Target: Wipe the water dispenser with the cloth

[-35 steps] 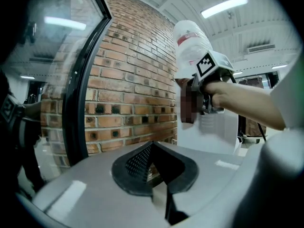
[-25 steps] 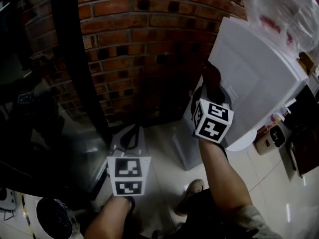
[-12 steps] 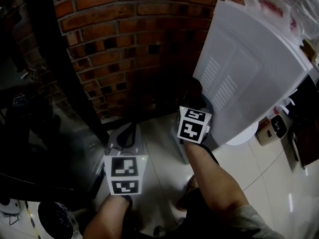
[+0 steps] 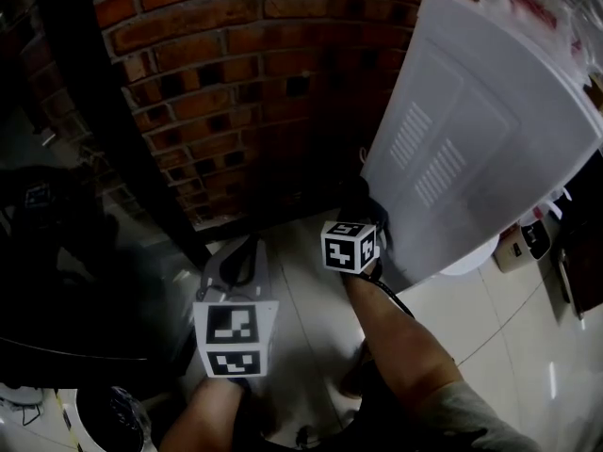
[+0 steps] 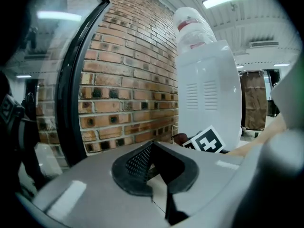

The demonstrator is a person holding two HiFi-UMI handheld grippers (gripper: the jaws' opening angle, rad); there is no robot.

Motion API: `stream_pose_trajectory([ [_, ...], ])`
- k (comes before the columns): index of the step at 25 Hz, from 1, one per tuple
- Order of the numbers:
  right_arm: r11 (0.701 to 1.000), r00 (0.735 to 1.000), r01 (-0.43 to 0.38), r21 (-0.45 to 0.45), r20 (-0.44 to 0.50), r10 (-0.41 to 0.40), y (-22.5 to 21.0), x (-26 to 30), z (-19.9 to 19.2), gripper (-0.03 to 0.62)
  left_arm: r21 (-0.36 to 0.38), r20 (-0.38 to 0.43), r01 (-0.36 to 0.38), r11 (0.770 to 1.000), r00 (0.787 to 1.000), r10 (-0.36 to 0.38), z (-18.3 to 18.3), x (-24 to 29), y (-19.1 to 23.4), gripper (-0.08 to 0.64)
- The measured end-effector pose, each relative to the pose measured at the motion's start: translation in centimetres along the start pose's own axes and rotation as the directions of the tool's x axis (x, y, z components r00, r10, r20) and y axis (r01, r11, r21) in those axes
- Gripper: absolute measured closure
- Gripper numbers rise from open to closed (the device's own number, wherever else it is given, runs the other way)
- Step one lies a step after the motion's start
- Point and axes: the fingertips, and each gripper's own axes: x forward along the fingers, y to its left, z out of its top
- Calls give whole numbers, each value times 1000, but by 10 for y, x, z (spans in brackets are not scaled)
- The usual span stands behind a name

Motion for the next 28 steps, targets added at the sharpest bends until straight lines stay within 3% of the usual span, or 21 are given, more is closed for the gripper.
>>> stream_pose_trajectory([
  [14,992,988,-61,-109,-146,44,22,17,-54,471,-35,3,43,998,999,-43,-4,20,3,560],
  [21,989,991,-129,-77,-56,125,31,-10,-27,471,-33,5,64,997,998,-64,-7,42,7,560],
  [28,988,989,-145,49,31,143,23,-48,-6,471,2,10,130,992,991,-130,-10,76,-10,560],
])
